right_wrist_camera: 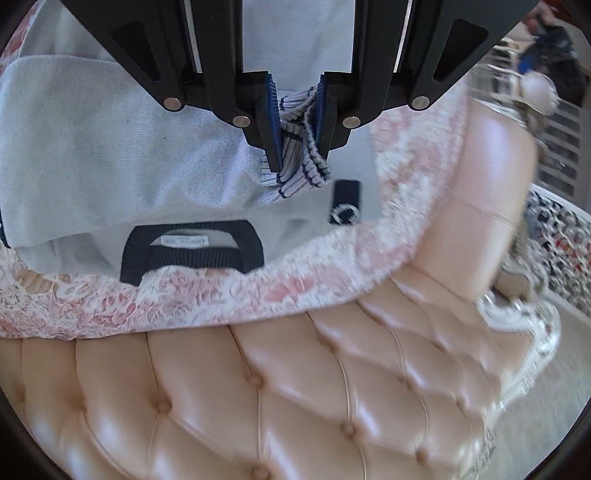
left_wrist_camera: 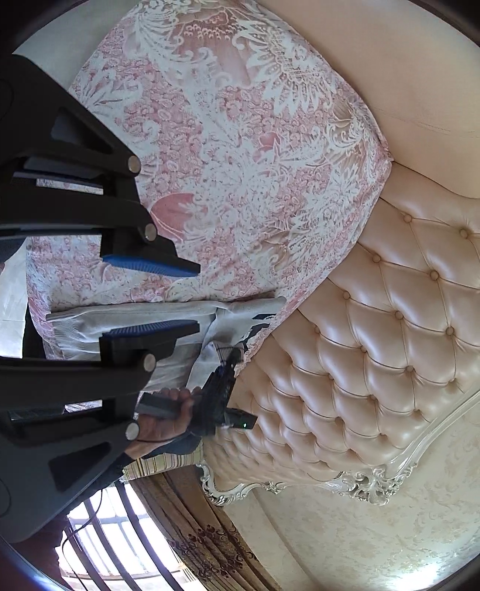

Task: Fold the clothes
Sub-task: 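Fold the sleeve cuff over the folded sweater with the right tool, then grasp the ribbed hem with both tools and lift the sweater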

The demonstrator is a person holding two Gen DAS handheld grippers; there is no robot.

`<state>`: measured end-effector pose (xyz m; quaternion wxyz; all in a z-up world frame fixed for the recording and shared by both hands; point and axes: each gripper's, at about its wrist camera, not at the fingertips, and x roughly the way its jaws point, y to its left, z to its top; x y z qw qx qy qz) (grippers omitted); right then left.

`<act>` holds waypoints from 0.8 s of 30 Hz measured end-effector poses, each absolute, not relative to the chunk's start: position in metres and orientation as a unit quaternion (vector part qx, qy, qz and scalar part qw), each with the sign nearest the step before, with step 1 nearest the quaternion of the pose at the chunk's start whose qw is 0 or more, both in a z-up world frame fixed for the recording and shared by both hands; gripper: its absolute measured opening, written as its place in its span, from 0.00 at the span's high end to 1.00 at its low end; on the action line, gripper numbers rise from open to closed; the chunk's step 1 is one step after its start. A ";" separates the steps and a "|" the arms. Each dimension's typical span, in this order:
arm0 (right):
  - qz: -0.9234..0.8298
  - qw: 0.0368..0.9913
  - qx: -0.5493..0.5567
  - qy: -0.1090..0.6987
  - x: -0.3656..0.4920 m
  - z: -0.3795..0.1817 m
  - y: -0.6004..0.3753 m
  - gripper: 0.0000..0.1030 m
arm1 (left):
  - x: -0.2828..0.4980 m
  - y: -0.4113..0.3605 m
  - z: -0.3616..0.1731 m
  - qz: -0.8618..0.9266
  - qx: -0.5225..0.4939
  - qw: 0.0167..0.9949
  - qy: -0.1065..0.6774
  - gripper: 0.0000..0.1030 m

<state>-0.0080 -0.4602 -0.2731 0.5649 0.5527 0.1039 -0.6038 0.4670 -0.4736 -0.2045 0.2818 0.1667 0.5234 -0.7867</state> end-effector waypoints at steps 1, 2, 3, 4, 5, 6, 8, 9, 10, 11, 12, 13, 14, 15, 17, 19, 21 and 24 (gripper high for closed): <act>-0.608 0.560 0.550 0.119 -0.004 -0.278 -0.463 0.83 | 0.467 -0.474 -0.206 -0.786 0.168 0.281 0.524 0.74; -0.613 0.554 0.548 0.131 -0.003 -0.281 -0.465 0.80 | 0.467 -0.474 -0.207 -0.785 0.169 0.279 0.526 0.74; -0.616 0.549 0.547 0.143 0.000 -0.285 -0.469 0.73 | 0.466 -0.474 -0.208 -0.785 0.169 0.278 0.526 0.74; -0.613 0.551 0.546 0.150 0.005 -0.287 -0.471 0.68 | 0.466 -0.475 -0.209 -0.785 0.169 0.277 0.527 0.74; -0.609 0.555 0.545 0.155 0.009 -0.288 -0.473 0.49 | 0.465 -0.475 -0.209 -0.785 0.169 0.276 0.528 0.74; -0.606 0.562 0.539 0.163 0.016 -0.288 -0.474 0.27 | 0.464 -0.475 -0.209 -0.785 0.169 0.275 0.528 0.74; -0.610 0.576 0.513 0.180 0.031 -0.282 -0.475 0.19 | 0.461 -0.474 -0.209 -0.786 0.169 0.273 0.528 0.74; -0.613 0.583 0.500 0.183 0.036 -0.277 -0.473 0.19 | 0.460 -0.474 -0.208 -0.786 0.170 0.272 0.528 0.74; -0.616 0.590 0.488 0.185 0.041 -0.271 -0.472 0.19 | 0.458 -0.474 -0.208 -0.787 0.170 0.271 0.528 0.74; -0.618 0.596 0.480 0.179 0.042 -0.265 -0.468 0.19 | 0.457 -0.473 -0.208 -0.788 0.170 0.269 0.527 0.74; -0.621 0.601 0.475 0.167 0.040 -0.259 -0.462 0.19 | 0.456 -0.473 -0.207 -0.788 0.170 0.268 0.527 0.74; -0.626 0.599 0.474 0.158 0.036 -0.255 -0.455 0.19 | 0.454 -0.472 -0.207 -0.789 0.170 0.267 0.527 0.74; -0.633 0.594 0.473 0.148 0.029 -0.252 -0.444 0.19 | 0.452 -0.471 -0.208 -0.788 0.171 0.265 0.529 0.74; -0.641 0.586 0.473 0.148 0.019 -0.252 -0.432 0.19 | 0.450 -0.469 -0.209 -0.787 0.172 0.263 0.531 0.74; -0.659 0.565 0.472 0.156 -0.001 -0.254 -0.410 0.19 | 0.436 -0.459 -0.214 -0.791 0.190 0.241 0.529 0.74; -0.671 0.558 0.462 0.160 -0.012 -0.249 -0.380 0.19 | 0.422 -0.448 -0.219 -0.795 0.207 0.218 0.527 0.70; -0.678 0.568 0.445 0.142 -0.015 -0.235 -0.332 0.19 | 0.405 -0.433 -0.227 -0.797 0.227 0.194 0.526 0.65; -0.683 0.567 0.441 0.133 -0.005 -0.227 -0.264 0.19 | 0.377 -0.398 -0.242 -0.804 0.269 0.172 0.502 0.65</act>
